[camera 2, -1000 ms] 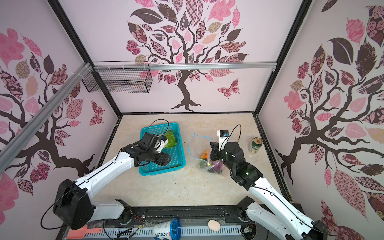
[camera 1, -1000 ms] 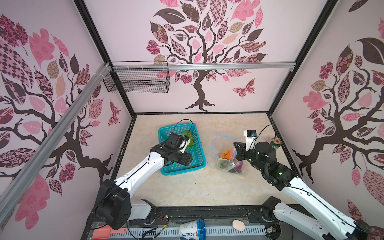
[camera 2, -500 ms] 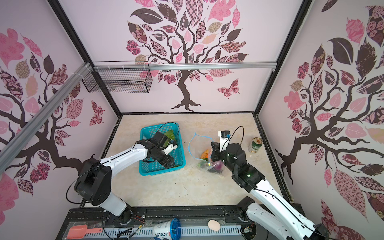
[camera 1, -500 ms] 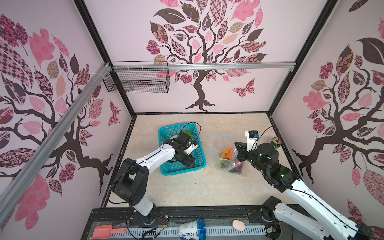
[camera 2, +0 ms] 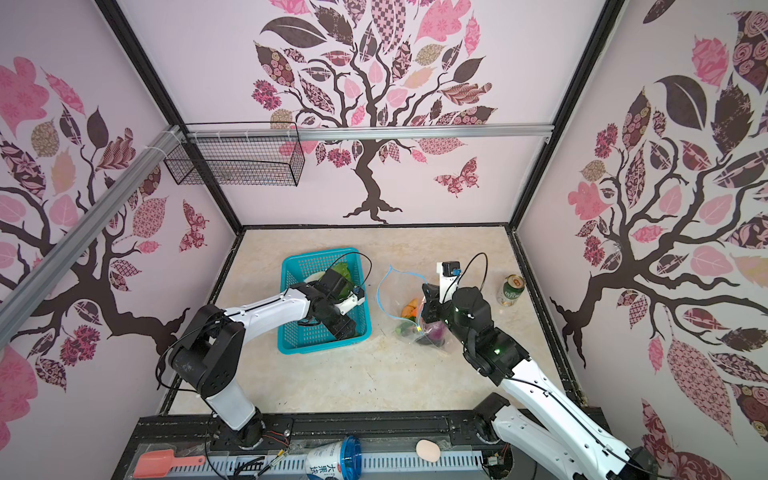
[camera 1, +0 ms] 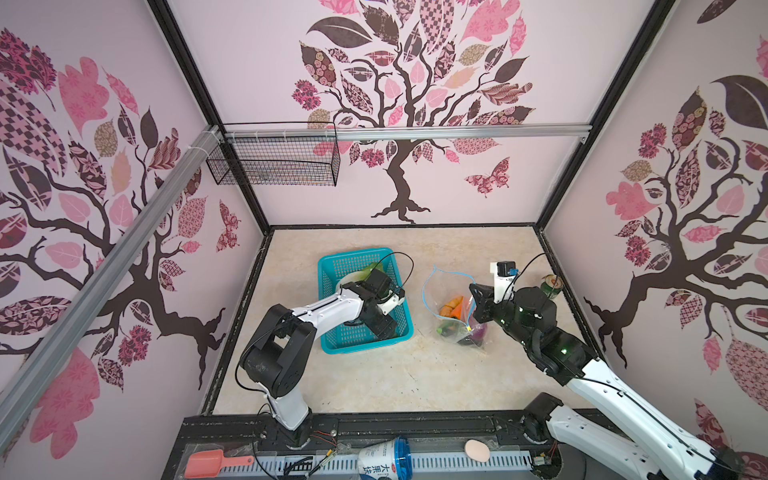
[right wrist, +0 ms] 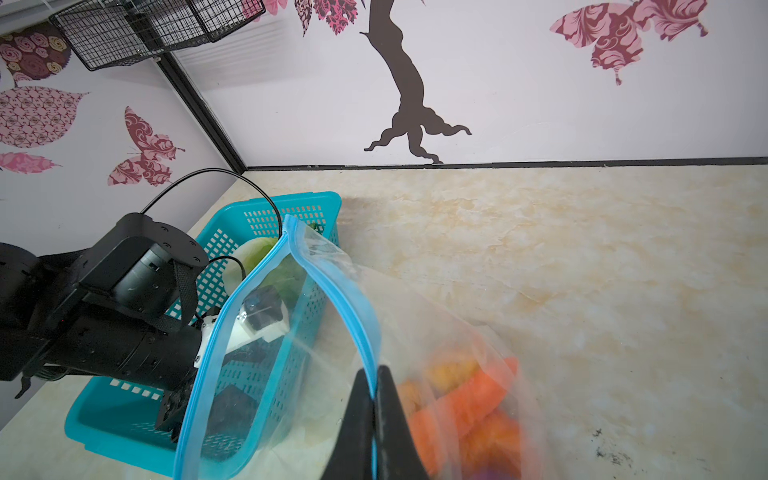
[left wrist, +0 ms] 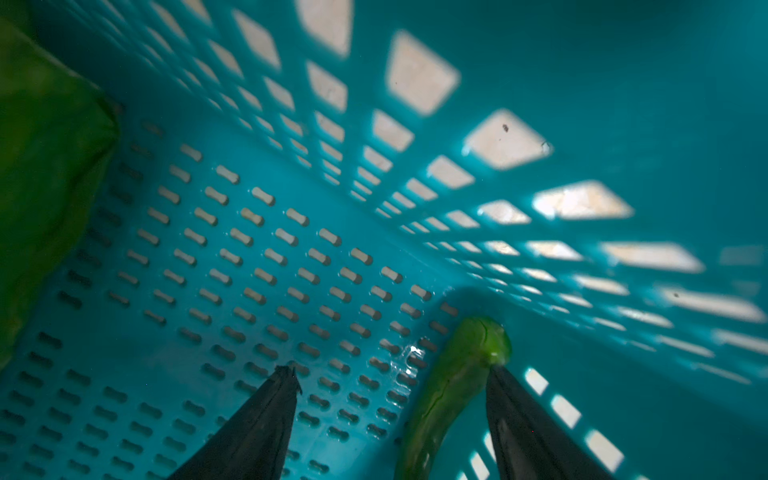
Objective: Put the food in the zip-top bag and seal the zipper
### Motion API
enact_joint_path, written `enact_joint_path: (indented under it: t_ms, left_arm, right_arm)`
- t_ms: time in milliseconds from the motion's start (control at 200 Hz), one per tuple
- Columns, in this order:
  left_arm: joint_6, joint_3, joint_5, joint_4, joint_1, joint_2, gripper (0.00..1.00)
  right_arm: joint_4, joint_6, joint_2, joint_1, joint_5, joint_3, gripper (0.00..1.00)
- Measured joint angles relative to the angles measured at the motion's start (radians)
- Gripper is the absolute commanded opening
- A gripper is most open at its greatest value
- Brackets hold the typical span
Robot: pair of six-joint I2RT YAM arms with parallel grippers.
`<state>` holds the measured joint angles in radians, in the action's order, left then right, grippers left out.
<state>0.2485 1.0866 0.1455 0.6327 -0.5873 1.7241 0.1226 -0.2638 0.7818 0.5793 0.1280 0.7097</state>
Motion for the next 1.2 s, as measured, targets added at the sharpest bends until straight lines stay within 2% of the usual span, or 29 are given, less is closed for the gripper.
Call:
enact_joint_path:
  t_ms: [510,750,880,1080,1200]
  left_arm:
    - [0.021,0.000,-0.143,-0.064,-0.048,0.018,0.75]
    - [-0.046,0.031,-0.275,-0.053,-0.049,0.031,0.76]
    - [-0.097,0.051,-0.320,-0.020,-0.012,0.045,0.76]
    - [-0.157,0.051,-0.304,0.068,0.022,0.033,0.76]
    - [-0.203,0.051,-0.254,0.116,0.017,-0.050,0.77]
  right_arm:
    - [0.000,0.002,-0.007,0.000,0.006,-0.003,0.00]
    - [0.000,0.002,-0.013,0.000,0.008,-0.004,0.00]
    - [0.000,0.003,-0.017,0.000,0.010,-0.004,0.00]
    - [0.000,0.003,-0.018,0.000,0.011,-0.004,0.00]
    - [0.000,0.002,-0.018,0.000,0.011,-0.004,0.00]
